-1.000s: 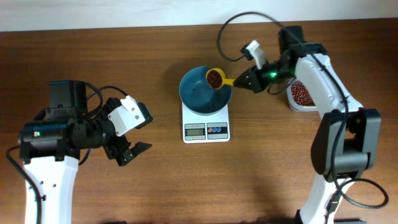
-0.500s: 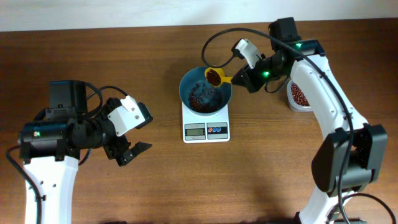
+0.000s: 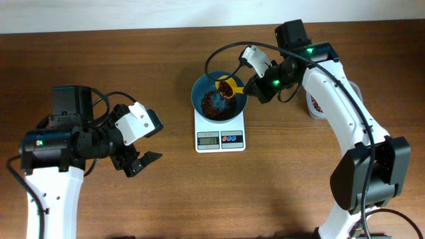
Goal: Scoop item into bowl and weigh 50g on scale
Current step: 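Tilt scoop with right gripper to pour beans into the teal bowl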
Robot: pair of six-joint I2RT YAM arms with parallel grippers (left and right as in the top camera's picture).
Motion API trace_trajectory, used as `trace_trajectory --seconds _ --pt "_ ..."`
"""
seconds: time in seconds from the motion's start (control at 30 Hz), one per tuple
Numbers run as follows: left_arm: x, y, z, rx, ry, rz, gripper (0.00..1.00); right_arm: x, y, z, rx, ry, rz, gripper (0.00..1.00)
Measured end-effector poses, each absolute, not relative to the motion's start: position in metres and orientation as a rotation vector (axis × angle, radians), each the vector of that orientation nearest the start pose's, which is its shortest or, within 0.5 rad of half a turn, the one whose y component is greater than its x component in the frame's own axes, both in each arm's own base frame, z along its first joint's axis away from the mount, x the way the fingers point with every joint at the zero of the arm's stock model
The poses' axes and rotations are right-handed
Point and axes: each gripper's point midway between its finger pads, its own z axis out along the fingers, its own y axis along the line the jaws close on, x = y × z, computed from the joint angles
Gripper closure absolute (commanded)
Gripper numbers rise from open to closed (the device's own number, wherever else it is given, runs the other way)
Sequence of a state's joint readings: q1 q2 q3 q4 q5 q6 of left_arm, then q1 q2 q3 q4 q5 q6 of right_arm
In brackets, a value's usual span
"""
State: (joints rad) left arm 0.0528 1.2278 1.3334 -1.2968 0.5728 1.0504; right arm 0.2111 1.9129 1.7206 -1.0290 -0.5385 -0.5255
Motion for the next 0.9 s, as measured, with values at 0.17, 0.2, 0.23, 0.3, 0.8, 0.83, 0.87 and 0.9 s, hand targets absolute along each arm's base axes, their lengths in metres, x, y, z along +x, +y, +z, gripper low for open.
trace_trajectory --seconds 0.17,0.2,0.23,0.3,0.8,0.83,0.87,0.9 --pt "0.254 -0.080 0.245 1.321 2.129 -0.376 0.01 0.406 0.174 0.163 -1.053 2.457 0.635 0.96" --pt "0.254 -0.080 0.245 1.320 2.129 -0.376 0.01 0.405 0.174 0.163 -1.048 2.466 0.633 0.96" --pt "0.254 -0.080 0.245 1.321 2.129 -0.376 0.01 0.404 0.171 0.161 -1.041 2.485 0.625 0.96" --pt "0.254 -0.080 0.245 1.321 2.129 -0.375 0.01 0.403 0.168 0.158 -1.030 2.513 0.587 0.96" --pt "0.254 -0.080 0.245 1.321 2.129 -0.376 0.01 0.404 0.169 0.156 -1.042 2.538 0.478 0.96" --pt "0.254 -0.080 0.245 1.321 2.129 -0.376 0.01 0.405 0.170 0.156 -1.042 2.533 0.476 0.96" --pt "0.254 -0.080 0.245 1.320 2.129 -0.376 0.01 0.407 0.170 0.157 -1.041 2.524 0.473 0.96" --pt "0.254 -0.080 0.245 1.321 2.129 -0.375 0.01 0.410 0.171 0.158 -1.039 2.511 0.469 0.96"
